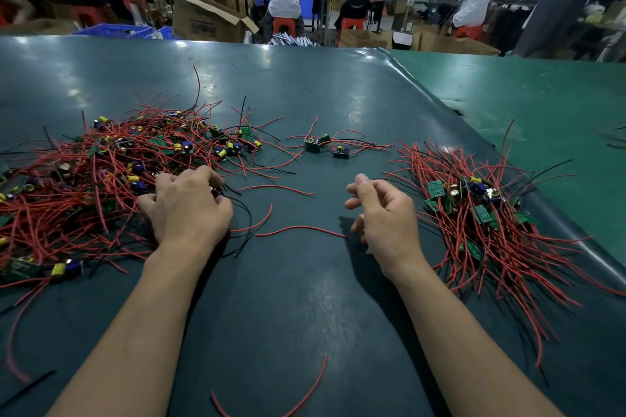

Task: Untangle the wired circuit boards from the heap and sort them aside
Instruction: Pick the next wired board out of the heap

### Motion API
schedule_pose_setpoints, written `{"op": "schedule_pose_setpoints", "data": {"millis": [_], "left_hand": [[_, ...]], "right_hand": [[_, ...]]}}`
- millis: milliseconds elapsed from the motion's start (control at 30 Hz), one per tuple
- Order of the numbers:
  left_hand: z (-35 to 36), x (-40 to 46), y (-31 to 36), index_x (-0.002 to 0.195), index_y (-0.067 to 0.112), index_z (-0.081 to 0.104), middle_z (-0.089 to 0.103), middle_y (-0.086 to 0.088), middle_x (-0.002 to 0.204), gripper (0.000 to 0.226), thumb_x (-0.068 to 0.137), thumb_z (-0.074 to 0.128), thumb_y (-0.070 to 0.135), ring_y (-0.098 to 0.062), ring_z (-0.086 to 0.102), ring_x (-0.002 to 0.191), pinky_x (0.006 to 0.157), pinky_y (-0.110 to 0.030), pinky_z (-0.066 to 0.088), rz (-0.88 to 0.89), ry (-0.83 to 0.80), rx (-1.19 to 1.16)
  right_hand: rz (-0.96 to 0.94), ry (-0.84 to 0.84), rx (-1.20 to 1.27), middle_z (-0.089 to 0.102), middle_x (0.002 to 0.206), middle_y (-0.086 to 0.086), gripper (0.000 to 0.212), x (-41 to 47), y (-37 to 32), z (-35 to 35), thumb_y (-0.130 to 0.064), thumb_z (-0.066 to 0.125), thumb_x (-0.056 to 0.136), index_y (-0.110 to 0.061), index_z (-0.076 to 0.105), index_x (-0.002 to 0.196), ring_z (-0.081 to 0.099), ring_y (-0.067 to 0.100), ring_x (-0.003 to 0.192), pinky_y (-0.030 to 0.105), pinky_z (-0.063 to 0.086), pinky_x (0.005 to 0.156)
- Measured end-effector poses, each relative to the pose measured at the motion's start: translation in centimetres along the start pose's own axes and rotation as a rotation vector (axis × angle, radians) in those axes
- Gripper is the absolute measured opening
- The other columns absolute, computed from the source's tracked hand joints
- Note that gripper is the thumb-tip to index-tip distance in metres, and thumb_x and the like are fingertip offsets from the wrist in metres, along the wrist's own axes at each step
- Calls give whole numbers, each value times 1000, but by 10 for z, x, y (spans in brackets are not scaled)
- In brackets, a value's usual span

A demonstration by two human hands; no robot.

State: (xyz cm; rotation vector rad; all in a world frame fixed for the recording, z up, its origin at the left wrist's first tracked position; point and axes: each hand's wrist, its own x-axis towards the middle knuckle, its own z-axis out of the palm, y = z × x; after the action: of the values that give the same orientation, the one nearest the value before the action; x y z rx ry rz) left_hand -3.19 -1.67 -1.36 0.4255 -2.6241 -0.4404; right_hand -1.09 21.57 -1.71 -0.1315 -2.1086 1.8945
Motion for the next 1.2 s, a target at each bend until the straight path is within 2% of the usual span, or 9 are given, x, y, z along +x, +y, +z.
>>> {"op": "schedule_pose_setpoints", "data": {"millis": [200, 367, 500, 567, 733, 900, 1000, 1067, 1200], "left_hand": [[-7, -7, 7, 108, 16, 63, 60, -12, 110, 31, 78, 63, 8, -34, 56, 100, 87, -47, 40, 42, 232, -229], [-8, -14, 13, 99, 10, 66, 58, -11, 108, 17, 83, 70, 14, -30, 61, 88, 74, -34, 41, 59, 309, -403], [-16, -23, 26, 92, 0, 65, 59, -16, 98, 14, 83, 73, 6, -27, 56, 97, 85, -30, 47, 356, 553, -589], [-19, -32, 35, 88, -4, 63, 59, -17, 96, 15, 81, 75, 2, -23, 54, 96, 90, -25, 43, 520, 610, -680], [-16, -53, 54, 95, 2, 59, 56, -19, 102, 28, 74, 76, -9, -19, 59, 110, 94, -28, 47, 860, 483, -877], [-8, -57, 62, 99, 8, 57, 60, -20, 103, 35, 74, 73, -10, -28, 64, 104, 89, -35, 53, 1010, 292, -852], [-6, -55, 57, 93, 2, 64, 60, -16, 102, 19, 76, 73, 1, -28, 62, 98, 84, -38, 52, 954, 243, -850], [-3, -55, 55, 86, 2, 62, 59, -10, 95, 17, 79, 74, 12, -23, 62, 86, 75, -32, 52, 759, 209, -923], [-2, -58, 57, 102, 17, 61, 65, 0, 86, 44, 74, 80, 46, -20, 61, 59, 55, -39, 54, 194, -251, -1046]], "right_hand": [[-1, -4, -12, 66, 72, -2, 27, 0, -2, 0, -36, 54, 99, -18, 67, 82, 52, 12, 44, 18, 37, 40], [-11, 1, -25, 67, 71, 0, 28, -1, -4, 1, -35, 55, 99, -18, 68, 81, 53, 14, 45, 18, 37, 40], [2, -39, -2, 66, 70, -1, 24, -3, -8, 2, -31, 56, 98, -16, 69, 83, 52, 16, 45, 21, 37, 41], [68, -186, 171, 66, 69, 0, 20, -6, -11, 3, -28, 60, 95, -12, 69, 87, 51, 14, 44, 20, 36, 38], [280, -663, 497, 66, 72, 8, 33, -12, -18, 9, -44, 62, 86, -13, 75, 89, 59, 15, 49, 18, 39, 35], [249, -524, 644, 67, 72, 1, 18, -7, -16, 5, -30, 68, 82, -16, 76, 90, 54, 7, 50, 16, 35, 38], [215, -406, 716, 70, 75, 6, 12, -2, -18, 0, -13, 65, 79, -13, 75, 86, 45, 5, 43, 13, 30, 33], [148, -329, 658, 70, 75, 9, 8, -1, -18, -1, -3, 62, 83, -7, 66, 88, 49, 8, 46, 15, 35, 35], [-64, -256, 391, 69, 75, 7, 24, -8, -15, 5, 15, 48, 92, -8, 54, 87, 53, 15, 53, 24, 46, 46]]}}
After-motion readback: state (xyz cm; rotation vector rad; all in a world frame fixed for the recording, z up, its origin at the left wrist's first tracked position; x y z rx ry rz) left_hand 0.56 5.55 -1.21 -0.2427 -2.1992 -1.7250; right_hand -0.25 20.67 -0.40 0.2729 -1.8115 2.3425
